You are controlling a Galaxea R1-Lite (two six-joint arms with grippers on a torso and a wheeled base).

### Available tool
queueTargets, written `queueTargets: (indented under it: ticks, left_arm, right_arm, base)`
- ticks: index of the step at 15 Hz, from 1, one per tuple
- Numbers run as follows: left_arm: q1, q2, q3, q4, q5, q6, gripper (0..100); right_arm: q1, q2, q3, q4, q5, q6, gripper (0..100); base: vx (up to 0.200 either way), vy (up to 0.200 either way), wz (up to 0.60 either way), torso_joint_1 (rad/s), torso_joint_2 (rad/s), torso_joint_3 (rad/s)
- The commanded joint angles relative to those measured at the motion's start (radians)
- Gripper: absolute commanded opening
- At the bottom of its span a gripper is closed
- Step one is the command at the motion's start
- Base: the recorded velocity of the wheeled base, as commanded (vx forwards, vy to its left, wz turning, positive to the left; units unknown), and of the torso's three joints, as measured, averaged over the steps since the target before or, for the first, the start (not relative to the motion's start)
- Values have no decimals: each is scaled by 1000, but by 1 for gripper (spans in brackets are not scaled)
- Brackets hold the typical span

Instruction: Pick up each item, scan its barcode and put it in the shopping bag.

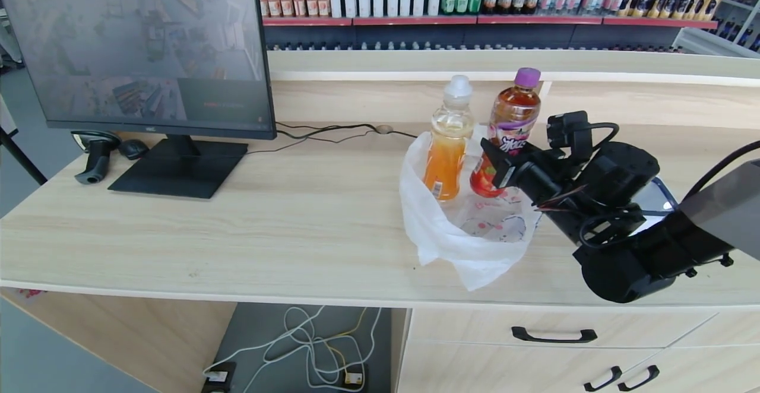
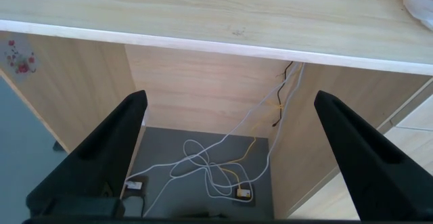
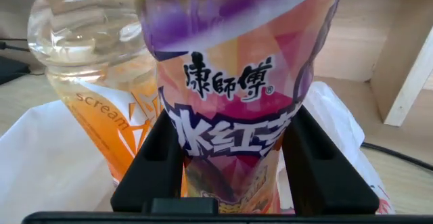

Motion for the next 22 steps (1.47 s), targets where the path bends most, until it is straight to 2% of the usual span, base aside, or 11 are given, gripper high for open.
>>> queueTargets:
  ticks: [1,8,16,17,22]
  left_arm:
    - [0,0,0,-1,0,0,100]
    - [0,0,0,-1,0,1,100]
    - [0,0,0,-1,0,1,100]
    - [0,0,0,-1,0,1,100]
    - [0,0,0,-1,0,1,100]
  right_arm:
    - [-1,28,-6,-2,1,0,0]
    - [-32,83,-34,-2,16,-5,0]
    - [-33,77,36,-13,11,3,0]
    - [-33,77,36,-13,11,4,100]
    - [-33,48,36,-25,11,12,100]
  base:
    - [0,0,0,0,0,0]
    - [0,0,0,0,0,0]
    - [0,0,0,0,0,0]
    - [0,0,0,0,0,0]
    - [0,0,0,0,0,0]
